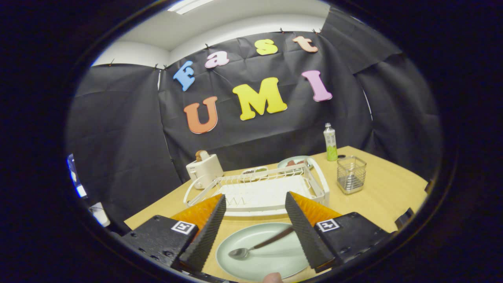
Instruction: Take the plate from the dish rack, then take the spoon from the basket and place it into the plate.
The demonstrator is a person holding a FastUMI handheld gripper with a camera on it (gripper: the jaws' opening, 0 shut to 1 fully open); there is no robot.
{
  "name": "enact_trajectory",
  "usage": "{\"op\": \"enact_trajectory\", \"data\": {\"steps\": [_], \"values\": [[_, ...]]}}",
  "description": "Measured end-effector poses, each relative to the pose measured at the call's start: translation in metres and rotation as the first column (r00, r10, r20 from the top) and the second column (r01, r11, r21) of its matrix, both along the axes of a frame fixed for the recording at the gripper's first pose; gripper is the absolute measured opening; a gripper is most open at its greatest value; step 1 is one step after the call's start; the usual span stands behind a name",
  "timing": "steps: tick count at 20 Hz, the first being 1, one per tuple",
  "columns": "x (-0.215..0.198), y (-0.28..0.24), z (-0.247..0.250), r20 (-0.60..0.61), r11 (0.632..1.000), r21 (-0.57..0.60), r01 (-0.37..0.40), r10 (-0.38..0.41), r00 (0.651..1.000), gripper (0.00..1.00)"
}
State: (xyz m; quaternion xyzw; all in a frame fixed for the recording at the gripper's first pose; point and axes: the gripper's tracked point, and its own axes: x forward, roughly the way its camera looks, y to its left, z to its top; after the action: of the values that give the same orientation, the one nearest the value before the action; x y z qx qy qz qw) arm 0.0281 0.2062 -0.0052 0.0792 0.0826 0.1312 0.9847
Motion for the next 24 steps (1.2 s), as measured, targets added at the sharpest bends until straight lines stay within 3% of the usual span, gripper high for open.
{"op": "enact_trajectory", "data": {"steps": [5, 14, 24], "values": [[-0.011, -0.014, 0.046, 0.155, 0.997, -0.075, 0.033, -0.021, 0.988, 1.0], [-0.037, -0.067, 0.095, 0.274, 0.983, -0.114, 0.143, -0.107, 0.956, 1.0], [-0.079, -0.08, 0.099, 0.325, 0.973, -0.155, 0.172, -0.114, 0.939, 1.0]]}}
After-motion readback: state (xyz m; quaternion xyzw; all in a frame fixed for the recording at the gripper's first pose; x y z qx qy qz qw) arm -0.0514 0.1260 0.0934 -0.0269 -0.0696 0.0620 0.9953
